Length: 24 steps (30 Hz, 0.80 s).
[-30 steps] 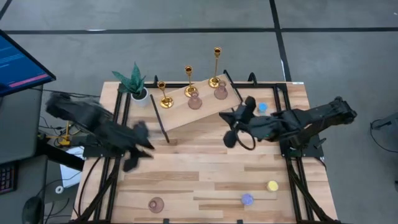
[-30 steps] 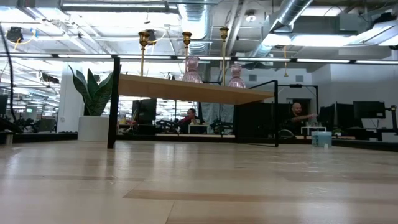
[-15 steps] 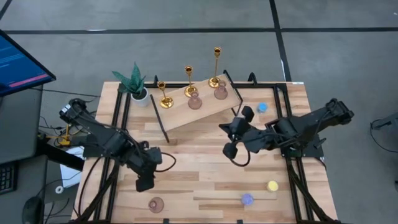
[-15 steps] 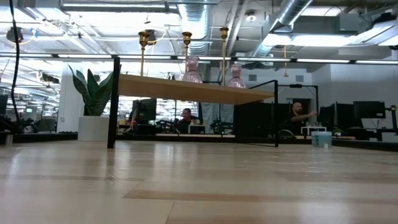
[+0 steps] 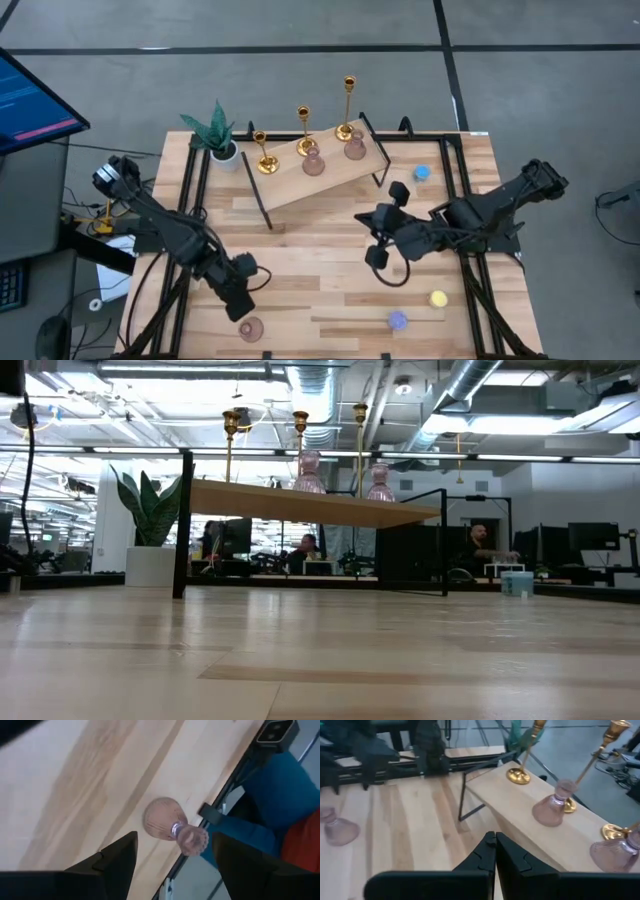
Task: Pick & Place candle stick holders
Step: Put the pink glass candle holder on the shelf
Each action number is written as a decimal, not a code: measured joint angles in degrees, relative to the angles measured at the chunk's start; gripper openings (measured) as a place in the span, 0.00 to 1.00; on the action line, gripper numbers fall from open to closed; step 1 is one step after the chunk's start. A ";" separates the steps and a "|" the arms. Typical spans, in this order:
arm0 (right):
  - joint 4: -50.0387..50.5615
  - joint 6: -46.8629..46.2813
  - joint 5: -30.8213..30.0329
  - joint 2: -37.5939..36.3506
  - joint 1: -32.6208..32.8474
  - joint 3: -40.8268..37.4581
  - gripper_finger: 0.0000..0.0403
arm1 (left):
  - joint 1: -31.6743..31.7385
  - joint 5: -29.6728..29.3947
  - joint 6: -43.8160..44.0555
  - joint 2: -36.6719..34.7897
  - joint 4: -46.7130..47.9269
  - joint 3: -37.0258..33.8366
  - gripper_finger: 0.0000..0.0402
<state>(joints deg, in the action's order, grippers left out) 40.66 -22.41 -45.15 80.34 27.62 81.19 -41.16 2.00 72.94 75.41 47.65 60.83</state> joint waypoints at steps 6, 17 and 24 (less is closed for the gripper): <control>0.05 -0.26 0.02 0.00 3.12 0.00 0.00 | -1.98 0.92 4.66 0.85 -4.30 -5.67 0.63; 0.09 -5.68 -0.37 0.00 7.44 0.00 0.00 | -5.04 1.17 8.29 3.70 -11.32 -5.65 0.60; 0.18 -7.67 -0.37 0.00 8.69 0.00 0.00 | -7.30 2.76 9.74 5.94 -11.19 -5.65 0.56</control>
<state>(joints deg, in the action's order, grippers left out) 40.84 -30.09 -45.52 80.34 36.31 81.19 -48.46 4.76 82.68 81.35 36.46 55.18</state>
